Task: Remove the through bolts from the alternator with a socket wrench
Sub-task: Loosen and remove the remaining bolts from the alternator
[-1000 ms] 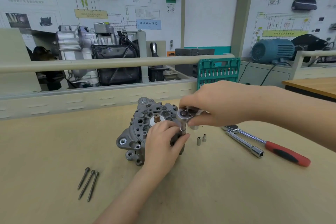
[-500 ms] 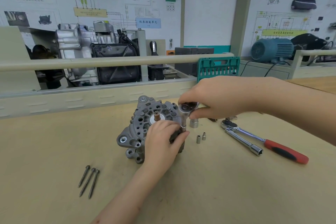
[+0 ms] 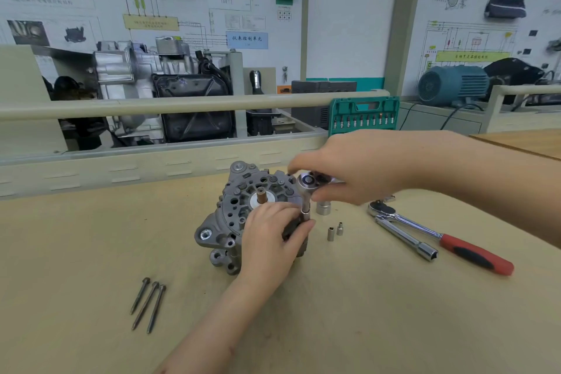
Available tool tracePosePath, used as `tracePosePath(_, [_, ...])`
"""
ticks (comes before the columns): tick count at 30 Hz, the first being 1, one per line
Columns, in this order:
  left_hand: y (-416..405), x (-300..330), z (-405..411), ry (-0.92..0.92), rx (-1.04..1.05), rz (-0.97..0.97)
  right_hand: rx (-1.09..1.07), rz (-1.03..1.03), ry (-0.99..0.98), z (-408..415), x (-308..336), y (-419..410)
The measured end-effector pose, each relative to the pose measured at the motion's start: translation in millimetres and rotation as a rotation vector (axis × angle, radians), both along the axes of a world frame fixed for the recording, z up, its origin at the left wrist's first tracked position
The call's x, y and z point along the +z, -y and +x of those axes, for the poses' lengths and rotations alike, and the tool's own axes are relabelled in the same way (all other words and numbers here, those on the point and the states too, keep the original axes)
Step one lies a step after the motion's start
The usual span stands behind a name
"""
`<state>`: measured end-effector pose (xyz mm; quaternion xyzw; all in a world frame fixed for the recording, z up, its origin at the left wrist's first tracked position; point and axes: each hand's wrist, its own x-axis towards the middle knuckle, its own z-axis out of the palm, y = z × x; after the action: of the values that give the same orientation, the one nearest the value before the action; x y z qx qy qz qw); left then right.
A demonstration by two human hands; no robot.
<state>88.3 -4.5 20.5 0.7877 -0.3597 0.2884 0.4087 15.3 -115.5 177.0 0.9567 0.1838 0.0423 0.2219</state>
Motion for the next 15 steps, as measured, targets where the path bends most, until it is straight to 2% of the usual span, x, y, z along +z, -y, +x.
tracePosePath(4, [3, 2, -2, 0.003, 0.017, -0.040, 0.016, -0.139, 0.134, -1, -4, 2])
tracePosePath(8, [5, 2, -3, 0.012, 0.024, -0.079, 0.024, -0.163, 0.167, 1, -7, -2])
tracePosePath(15, [1, -1, -1, -0.004, -0.005, -0.024, 0.072, -0.146, 0.037, 9, -2, -2])
